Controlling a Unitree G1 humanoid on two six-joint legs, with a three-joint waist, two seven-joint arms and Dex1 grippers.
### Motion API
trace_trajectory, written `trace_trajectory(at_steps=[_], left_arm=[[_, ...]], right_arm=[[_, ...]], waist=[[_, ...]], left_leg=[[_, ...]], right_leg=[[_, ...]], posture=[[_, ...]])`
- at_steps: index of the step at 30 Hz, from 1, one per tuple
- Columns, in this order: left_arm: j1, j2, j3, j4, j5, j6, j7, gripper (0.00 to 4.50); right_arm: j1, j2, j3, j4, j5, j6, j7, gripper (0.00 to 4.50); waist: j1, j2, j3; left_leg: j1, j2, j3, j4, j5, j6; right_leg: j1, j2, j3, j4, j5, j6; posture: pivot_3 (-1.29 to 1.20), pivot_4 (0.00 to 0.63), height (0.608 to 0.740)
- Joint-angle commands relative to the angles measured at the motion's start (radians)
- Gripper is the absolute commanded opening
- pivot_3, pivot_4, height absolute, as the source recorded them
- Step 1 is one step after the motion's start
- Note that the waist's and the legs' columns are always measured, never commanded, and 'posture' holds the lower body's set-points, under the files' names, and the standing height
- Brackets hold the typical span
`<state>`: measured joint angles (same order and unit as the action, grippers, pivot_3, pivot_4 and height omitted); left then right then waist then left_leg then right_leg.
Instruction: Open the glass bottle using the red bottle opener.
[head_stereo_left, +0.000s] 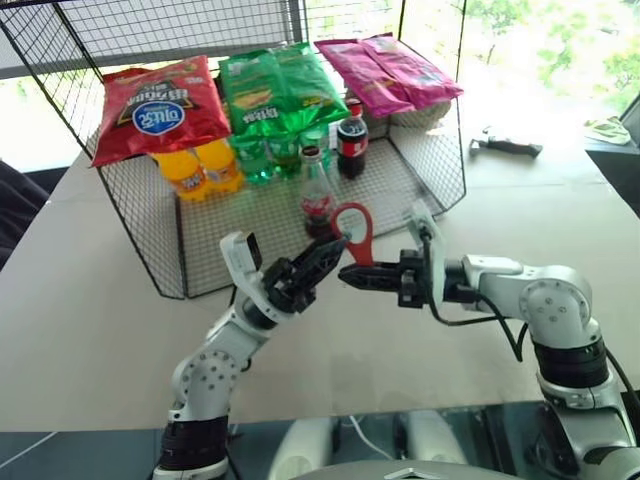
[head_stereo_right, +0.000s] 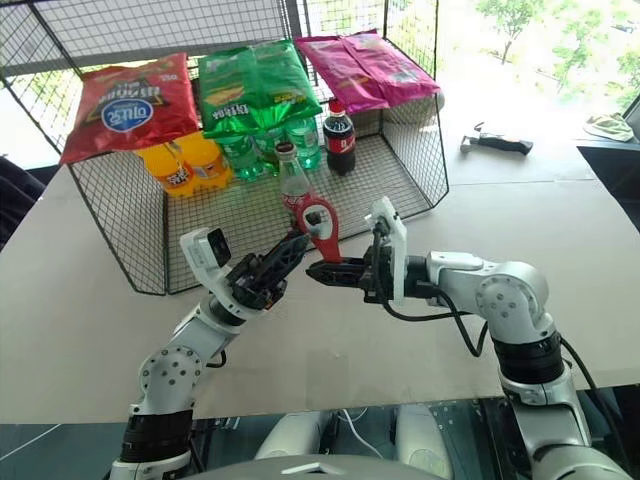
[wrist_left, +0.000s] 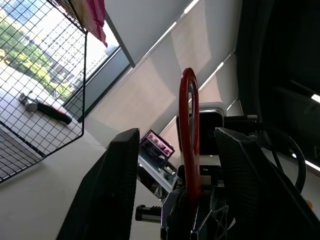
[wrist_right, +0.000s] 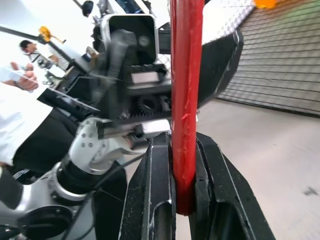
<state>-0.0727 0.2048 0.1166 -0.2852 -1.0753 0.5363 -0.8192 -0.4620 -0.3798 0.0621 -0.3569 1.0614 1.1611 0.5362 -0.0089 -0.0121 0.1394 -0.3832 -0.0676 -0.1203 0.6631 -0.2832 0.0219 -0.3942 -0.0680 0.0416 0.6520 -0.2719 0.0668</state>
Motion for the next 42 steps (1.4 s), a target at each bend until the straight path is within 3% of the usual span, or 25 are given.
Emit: trace_trajectory(at_steps=[1,2,6,10,18,28,42], left_arm=[[0.002,0.010,0.022,-0.044,0.078,-0.078,0.014,4.23],[0.000,0.012,0.025,-0.043,0.114,-0.110,0.019,4.42],[-0.006,0.030,0.003,-0.037,0.271,-0.233,0.014,4.42],[-0.023,-0.007,0.011,-0.005,0.428,-0.388,0.097,4.42],[-0.113,-0.005,0.032,0.111,0.591,-0.535,0.193,4.42],[-0.303,0.042,0.004,0.373,0.737,-0.588,0.227,4.42],[-0.519,0.018,-0.060,0.686,0.801,-0.596,0.189,4.42]], right_arm=[[0.044,-0.039,-0.048,-0.042,-0.052,-0.083,0.015,0.00],[0.065,-0.046,-0.054,-0.049,-0.081,-0.117,0.010,0.00],[0.134,-0.065,-0.080,-0.055,-0.193,-0.244,-0.002,0.00],[0.166,-0.063,-0.103,0.013,-0.411,-0.462,-0.073,0.00],[0.167,0.006,-0.141,0.091,-0.671,-0.712,-0.247,0.00],[0.162,0.084,-0.105,0.083,-0.742,-0.770,-0.267,0.00],[0.185,0.115,-0.033,0.015,-0.851,-0.855,-0.257,0.00]], waist=[[0.000,0.000,0.000],[0.000,0.000,0.000],[0.001,0.000,0.000],[0.003,0.000,0.000],[0.005,0.000,0.000],[-0.001,0.000,0.000],[-0.004,0.000,0.000]], left_leg=[[0.000,0.000,0.000,0.000,0.000,0.000],[0.000,0.000,0.000,0.000,0.000,0.000],[0.000,0.000,0.000,-0.002,0.000,0.000],[0.000,0.000,0.001,-0.003,0.000,0.000],[0.000,0.000,0.001,-0.006,0.000,-0.001],[0.000,0.000,0.002,-0.007,0.001,-0.001],[0.000,-0.001,0.001,-0.007,0.001,-0.001]], right_leg=[[0.000,0.000,0.000,0.000,0.000,0.000],[0.000,0.000,0.000,0.000,0.000,0.000],[0.000,0.000,0.000,-0.001,0.000,0.000],[0.000,0.000,0.000,-0.003,0.000,0.000],[-0.001,0.001,0.001,-0.004,0.000,0.000],[-0.001,0.004,0.001,-0.004,0.000,0.000],[-0.002,0.005,0.000,-0.003,0.000,0.000]], posture=[[0.00,0.150,0.740],[0.00,0.150,0.740],[0.00,0.150,0.740],[0.00,0.150,0.740],[0.00,0.150,0.740],[0.00,0.150,0.740],[0.00,0.150,0.740]])
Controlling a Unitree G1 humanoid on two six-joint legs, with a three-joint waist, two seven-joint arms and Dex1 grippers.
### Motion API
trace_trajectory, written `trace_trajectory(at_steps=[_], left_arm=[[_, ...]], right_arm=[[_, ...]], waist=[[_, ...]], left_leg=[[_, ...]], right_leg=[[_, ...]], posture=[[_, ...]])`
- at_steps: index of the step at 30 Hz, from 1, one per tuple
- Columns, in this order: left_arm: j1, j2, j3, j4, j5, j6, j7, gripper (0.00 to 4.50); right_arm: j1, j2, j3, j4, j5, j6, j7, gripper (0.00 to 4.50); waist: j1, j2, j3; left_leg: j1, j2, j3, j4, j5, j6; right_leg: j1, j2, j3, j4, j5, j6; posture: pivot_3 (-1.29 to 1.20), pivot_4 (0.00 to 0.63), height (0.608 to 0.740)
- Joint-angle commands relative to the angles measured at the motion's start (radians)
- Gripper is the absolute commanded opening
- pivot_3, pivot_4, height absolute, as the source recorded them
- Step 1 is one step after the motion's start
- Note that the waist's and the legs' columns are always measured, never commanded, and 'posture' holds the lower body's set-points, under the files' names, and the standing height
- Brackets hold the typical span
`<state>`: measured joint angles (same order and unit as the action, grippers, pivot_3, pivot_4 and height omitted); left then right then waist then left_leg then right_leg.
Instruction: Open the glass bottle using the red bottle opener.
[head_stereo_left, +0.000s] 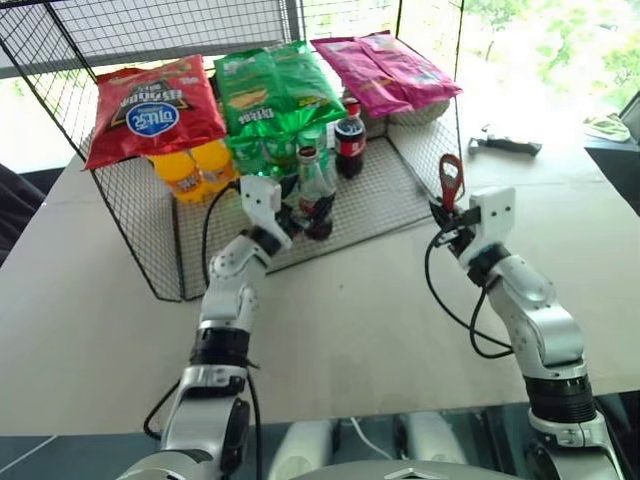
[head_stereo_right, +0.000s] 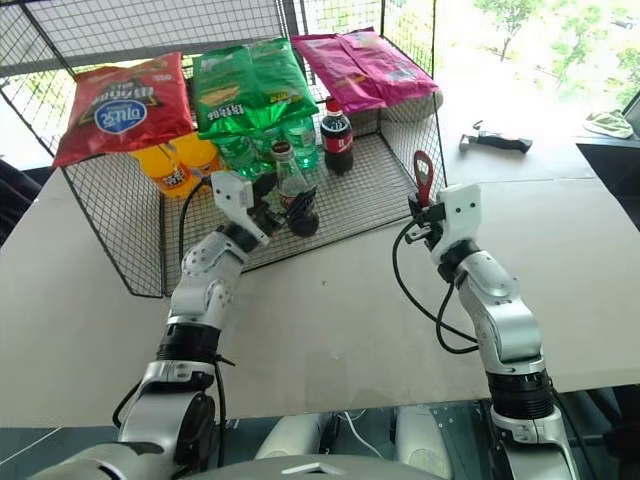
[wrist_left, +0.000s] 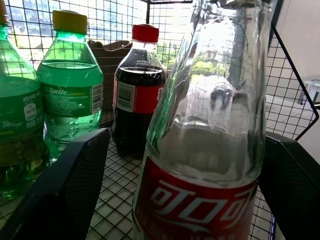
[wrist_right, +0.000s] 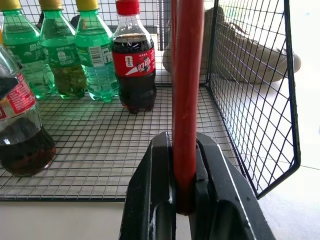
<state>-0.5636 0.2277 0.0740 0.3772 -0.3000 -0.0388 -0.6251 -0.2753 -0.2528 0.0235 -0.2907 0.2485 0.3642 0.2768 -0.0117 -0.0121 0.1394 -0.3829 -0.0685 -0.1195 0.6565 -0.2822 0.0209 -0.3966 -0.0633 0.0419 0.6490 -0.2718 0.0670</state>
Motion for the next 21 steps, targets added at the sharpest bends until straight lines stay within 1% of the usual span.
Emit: trace_trajectory(at_steps=[1,6,7,8,9,10,11,15,17,19,21], left_arm=[[-0.031,-0.005,-0.021,0.032,0.031,-0.026,-0.008,4.42],[-0.053,-0.010,-0.023,0.075,0.037,-0.040,-0.017,4.42],[-0.056,-0.009,-0.018,0.076,0.034,-0.041,-0.019,3.91],[-0.057,-0.005,-0.019,0.075,0.032,-0.038,-0.026,3.84],[-0.054,0.001,-0.025,0.067,0.039,-0.041,-0.033,3.27],[-0.049,0.003,-0.027,0.056,0.037,-0.039,-0.040,2.93],[-0.043,0.001,-0.024,0.040,0.028,-0.031,-0.042,2.88],[-0.009,-0.004,-0.007,-0.028,-0.010,-0.001,-0.052,2.88],[0.013,-0.008,-0.005,-0.072,-0.052,0.032,-0.085,2.88],[0.032,-0.010,-0.012,-0.123,-0.084,0.056,-0.115,2.88],[0.045,-0.004,-0.027,-0.167,-0.087,0.074,-0.124,2.88]], right_arm=[[-0.002,-0.013,0.007,-0.051,-0.045,-0.065,0.002,0.00],[0.011,-0.022,0.018,-0.038,-0.091,-0.105,0.009,0.00],[0.013,-0.019,0.018,-0.036,-0.096,-0.112,0.010,0.00],[0.012,-0.016,0.018,-0.032,-0.100,-0.116,0.010,0.00],[0.012,-0.013,0.018,-0.030,-0.102,-0.121,0.011,0.00],[0.011,-0.011,0.018,-0.027,-0.103,-0.124,0.013,0.00],[0.011,-0.011,0.019,-0.022,-0.104,-0.127,0.017,0.00],[0.008,-0.015,0.010,0.005,-0.109,-0.145,0.032,0.00],[0.001,-0.018,0.003,0.017,-0.108,-0.150,0.038,0.00],[-0.005,-0.019,-0.001,0.024,-0.107,-0.153,0.041,0.00],[-0.010,-0.020,-0.002,0.031,-0.107,-0.156,0.045,0.00]], waist=[[-0.002,0.000,0.000],[-0.003,0.000,0.000],[-0.002,0.000,0.000],[-0.002,0.000,0.000],[-0.002,0.000,0.000],[-0.003,0.000,0.000],[-0.003,0.000,0.000],[-0.003,0.000,0.000],[-0.004,0.000,0.000],[-0.004,0.000,0.000],[-0.004,0.000,0.000]], left_leg=[[0.000,0.000,0.000,0.000,0.000,0.000],[0.000,0.000,0.000,0.000,0.000,0.000],[0.000,0.000,0.000,0.000,0.000,0.000],[0.000,0.000,0.000,0.000,0.000,0.000],[0.000,0.000,0.000,0.000,0.000,0.000],[0.000,0.000,0.000,0.000,0.000,0.000],[0.000,0.000,0.000,0.001,0.000,0.000],[0.000,0.000,0.000,0.001,0.000,0.000],[0.000,0.000,0.000,0.001,0.000,0.000],[0.000,0.000,0.001,0.001,0.000,0.000],[0.000,0.000,0.001,0.001,0.000,0.000]], right_leg=[[0.000,0.000,0.000,0.000,0.000,0.000],[0.000,0.000,0.001,0.000,0.000,0.000],[0.000,0.000,0.001,0.001,0.000,0.000],[0.000,0.000,0.001,0.001,0.000,0.000],[0.000,0.000,0.001,0.001,0.000,0.000],[0.000,0.000,0.001,0.002,0.000,0.000],[0.000,0.000,0.001,0.002,0.000,0.000],[0.000,0.000,0.001,0.002,0.000,0.000],[0.000,0.000,0.001,0.003,0.000,0.000],[0.000,0.000,0.001,0.003,0.000,0.000],[-0.001,0.000,0.001,0.003,0.000,0.000]], posture=[[0.00,0.150,0.740],[0.00,0.150,0.740],[0.00,0.150,0.740],[0.00,0.150,0.740],[0.00,0.150,0.740],[0.00,0.150,0.740],[0.00,0.150,0.740],[0.00,0.150,0.740],[0.00,0.150,0.740],[0.00,0.150,0.740],[0.00,0.150,0.740]])
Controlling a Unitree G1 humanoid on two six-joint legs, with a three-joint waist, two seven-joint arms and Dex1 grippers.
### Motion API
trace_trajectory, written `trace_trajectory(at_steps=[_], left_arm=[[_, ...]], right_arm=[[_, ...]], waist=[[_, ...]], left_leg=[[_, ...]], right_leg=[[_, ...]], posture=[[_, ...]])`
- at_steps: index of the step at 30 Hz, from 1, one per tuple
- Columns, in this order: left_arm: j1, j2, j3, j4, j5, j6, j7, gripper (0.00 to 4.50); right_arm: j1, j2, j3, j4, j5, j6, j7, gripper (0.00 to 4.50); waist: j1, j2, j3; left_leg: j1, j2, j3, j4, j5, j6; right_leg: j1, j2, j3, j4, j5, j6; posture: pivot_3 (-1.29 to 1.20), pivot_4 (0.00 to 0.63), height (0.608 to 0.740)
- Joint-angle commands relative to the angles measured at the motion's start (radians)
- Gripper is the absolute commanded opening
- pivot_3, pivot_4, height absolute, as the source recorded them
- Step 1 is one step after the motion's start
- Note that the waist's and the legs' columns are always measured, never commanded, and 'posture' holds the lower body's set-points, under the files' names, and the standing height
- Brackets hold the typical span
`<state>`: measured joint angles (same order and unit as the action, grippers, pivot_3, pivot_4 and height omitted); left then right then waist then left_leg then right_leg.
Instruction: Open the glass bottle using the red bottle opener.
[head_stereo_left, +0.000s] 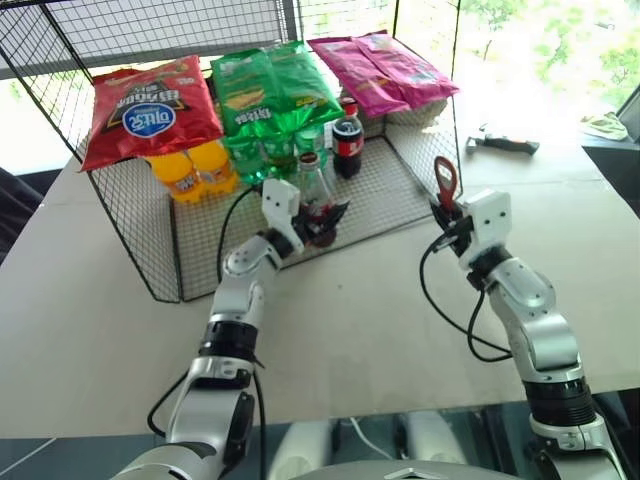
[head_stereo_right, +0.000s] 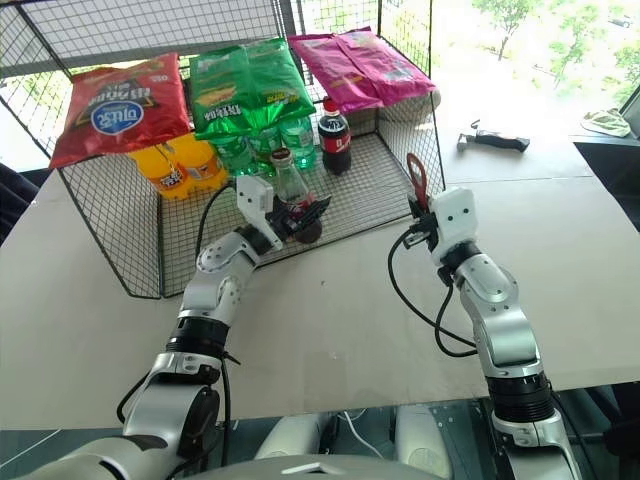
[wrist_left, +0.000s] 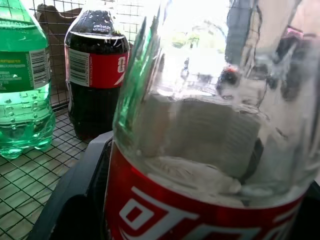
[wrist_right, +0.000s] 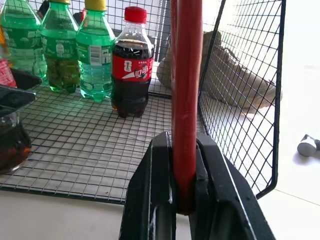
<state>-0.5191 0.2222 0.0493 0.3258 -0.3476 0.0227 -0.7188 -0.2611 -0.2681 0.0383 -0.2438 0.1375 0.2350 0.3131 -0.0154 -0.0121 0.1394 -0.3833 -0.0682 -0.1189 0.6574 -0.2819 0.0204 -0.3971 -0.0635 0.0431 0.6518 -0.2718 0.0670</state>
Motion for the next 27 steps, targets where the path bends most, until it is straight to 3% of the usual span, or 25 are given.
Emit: trace_trajectory(at_steps=[1,6,12,16,26,27], left_arm=[[0.008,0.001,-0.009,-0.142,-0.040,0.020,-0.031,2.88],[0.058,0.003,-0.083,-0.302,-0.049,0.069,-0.084,2.88],[0.137,0.021,-0.173,-0.349,-0.012,0.082,-0.138,2.88],[0.185,0.000,-0.171,-0.374,-0.067,0.153,-0.128,2.88],[0.216,0.023,-0.188,-0.388,-0.033,0.116,-0.162,2.88],[0.218,0.026,-0.189,-0.389,-0.028,0.107,-0.163,3.90]], right_arm=[[-0.025,-0.004,-0.017,-0.013,0.004,-0.028,0.010,0.00],[-0.024,-0.005,-0.021,-0.009,0.003,-0.033,0.019,0.00],[-0.025,-0.004,-0.026,-0.007,0.001,-0.037,0.020,0.00],[-0.025,-0.003,-0.030,-0.011,-0.001,-0.035,0.018,0.00],[-0.020,-0.001,-0.029,-0.016,0.000,-0.033,0.019,0.00],[-0.021,-0.001,-0.028,-0.014,0.000,-0.034,0.020,0.00]], waist=[[0.000,0.000,0.000],[0.002,0.000,0.000],[0.000,0.000,0.000],[0.001,0.000,0.000],[0.001,0.000,0.000],[0.001,0.000,0.000]], left_leg=[[0.000,0.000,0.000,0.000,0.000,0.000],[0.000,0.000,0.000,0.001,0.000,0.000],[0.001,0.000,0.001,0.001,0.000,0.000],[0.001,0.001,0.001,0.001,0.000,-0.001],[0.001,0.001,0.001,0.001,0.000,-0.001],[0.001,0.001,0.001,0.001,0.000,-0.001]], right_leg=[[0.000,0.000,0.000,0.000,0.000,0.000],[0.000,0.000,0.000,0.000,0.000,0.000],[0.000,0.000,0.001,0.001,0.000,0.000],[0.000,0.001,0.001,0.003,0.000,0.000],[0.000,0.001,0.001,0.003,0.000,0.000],[0.000,0.001,0.001,0.003,0.000,0.000]], posture=[[0.00,0.150,0.740],[0.00,0.150,0.740],[0.00,0.150,0.740],[0.00,0.150,0.740],[0.00,0.150,0.740],[0.00,0.150,0.740]])
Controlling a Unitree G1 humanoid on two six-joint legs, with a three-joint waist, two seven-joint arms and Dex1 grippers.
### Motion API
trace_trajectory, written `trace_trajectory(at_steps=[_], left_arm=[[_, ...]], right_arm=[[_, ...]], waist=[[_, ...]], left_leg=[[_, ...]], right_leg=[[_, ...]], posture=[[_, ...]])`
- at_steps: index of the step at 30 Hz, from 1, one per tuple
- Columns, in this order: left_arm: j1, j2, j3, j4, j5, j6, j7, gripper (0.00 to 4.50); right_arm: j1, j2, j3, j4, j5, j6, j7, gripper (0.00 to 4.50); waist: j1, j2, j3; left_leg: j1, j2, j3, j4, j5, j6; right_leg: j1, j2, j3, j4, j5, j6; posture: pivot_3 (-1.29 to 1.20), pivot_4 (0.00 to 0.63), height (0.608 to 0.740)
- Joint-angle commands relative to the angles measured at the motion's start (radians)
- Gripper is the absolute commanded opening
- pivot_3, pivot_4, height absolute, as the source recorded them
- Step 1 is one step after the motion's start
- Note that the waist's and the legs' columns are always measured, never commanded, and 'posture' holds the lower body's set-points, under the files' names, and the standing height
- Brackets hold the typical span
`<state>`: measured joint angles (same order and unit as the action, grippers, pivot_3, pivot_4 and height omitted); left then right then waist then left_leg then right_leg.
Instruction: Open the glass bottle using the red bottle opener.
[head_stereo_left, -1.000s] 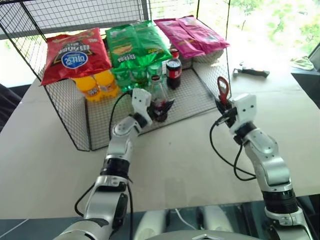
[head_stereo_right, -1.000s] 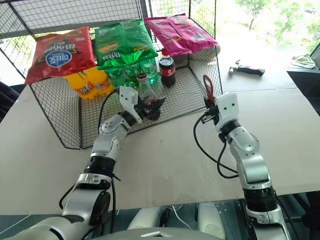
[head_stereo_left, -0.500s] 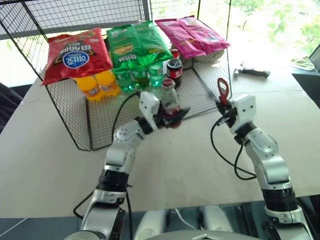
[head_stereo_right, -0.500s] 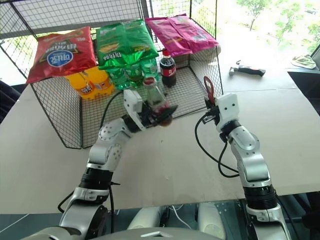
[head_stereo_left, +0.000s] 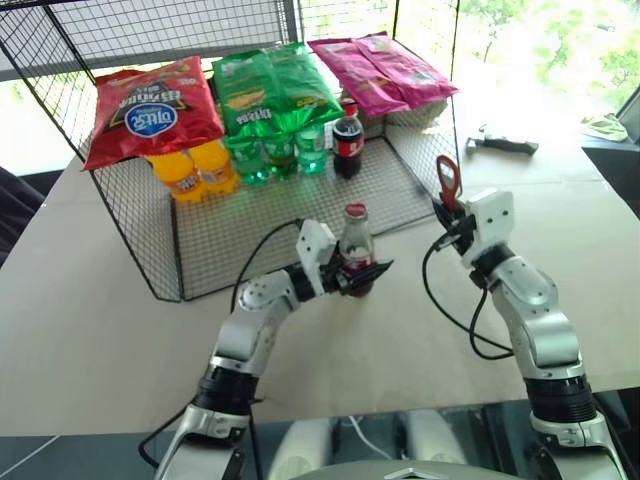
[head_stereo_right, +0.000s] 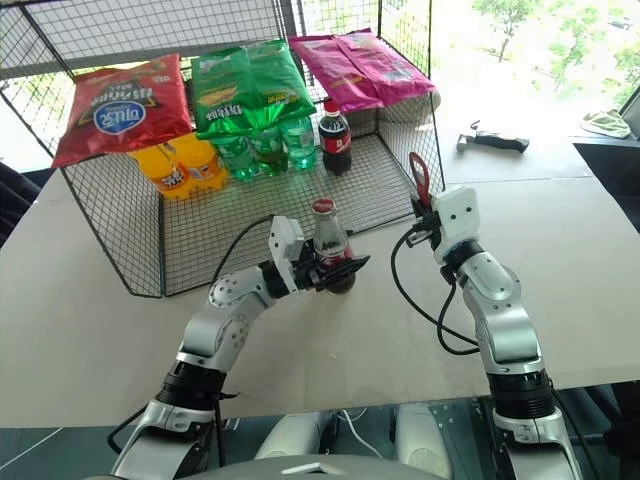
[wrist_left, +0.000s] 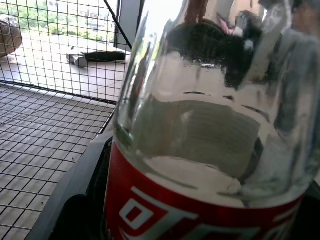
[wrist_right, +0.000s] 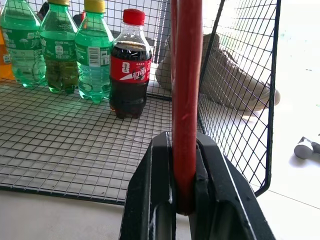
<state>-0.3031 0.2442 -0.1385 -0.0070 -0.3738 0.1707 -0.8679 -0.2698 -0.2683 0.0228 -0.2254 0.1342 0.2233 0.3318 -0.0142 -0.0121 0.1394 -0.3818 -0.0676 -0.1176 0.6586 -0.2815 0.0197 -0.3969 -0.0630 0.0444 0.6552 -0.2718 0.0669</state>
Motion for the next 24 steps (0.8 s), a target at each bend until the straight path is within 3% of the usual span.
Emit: trace_trajectory(at_steps=[1,2,24], left_arm=[[0.004,0.007,-0.001,-0.057,0.005,-0.049,-0.012,4.15],[0.006,0.008,-0.001,-0.057,0.010,-0.055,-0.009,4.48],[0.008,-0.024,0.019,-0.115,-0.002,-0.252,0.005,4.48]], right_arm=[[-0.014,0.000,-0.012,-0.031,0.004,-0.023,0.002,0.00],[-0.014,0.000,-0.012,-0.030,0.004,-0.023,0.002,0.00],[-0.018,0.002,-0.012,-0.009,0.004,-0.033,0.013,0.00]], waist=[[0.000,0.000,0.000],[0.000,0.000,0.000],[0.001,0.000,0.000]], left_leg=[[0.000,0.000,0.000,0.000,0.000,0.000],[0.000,0.000,0.000,0.000,0.000,0.000],[0.000,0.000,0.000,0.001,0.000,0.000]], right_leg=[[0.000,0.000,0.000,0.000,0.000,0.000],[0.000,0.000,0.000,0.000,0.000,0.000],[0.000,0.000,0.000,0.000,0.000,0.000]], posture=[[0.00,0.150,0.740],[0.00,0.150,0.740],[0.00,0.150,0.740]])
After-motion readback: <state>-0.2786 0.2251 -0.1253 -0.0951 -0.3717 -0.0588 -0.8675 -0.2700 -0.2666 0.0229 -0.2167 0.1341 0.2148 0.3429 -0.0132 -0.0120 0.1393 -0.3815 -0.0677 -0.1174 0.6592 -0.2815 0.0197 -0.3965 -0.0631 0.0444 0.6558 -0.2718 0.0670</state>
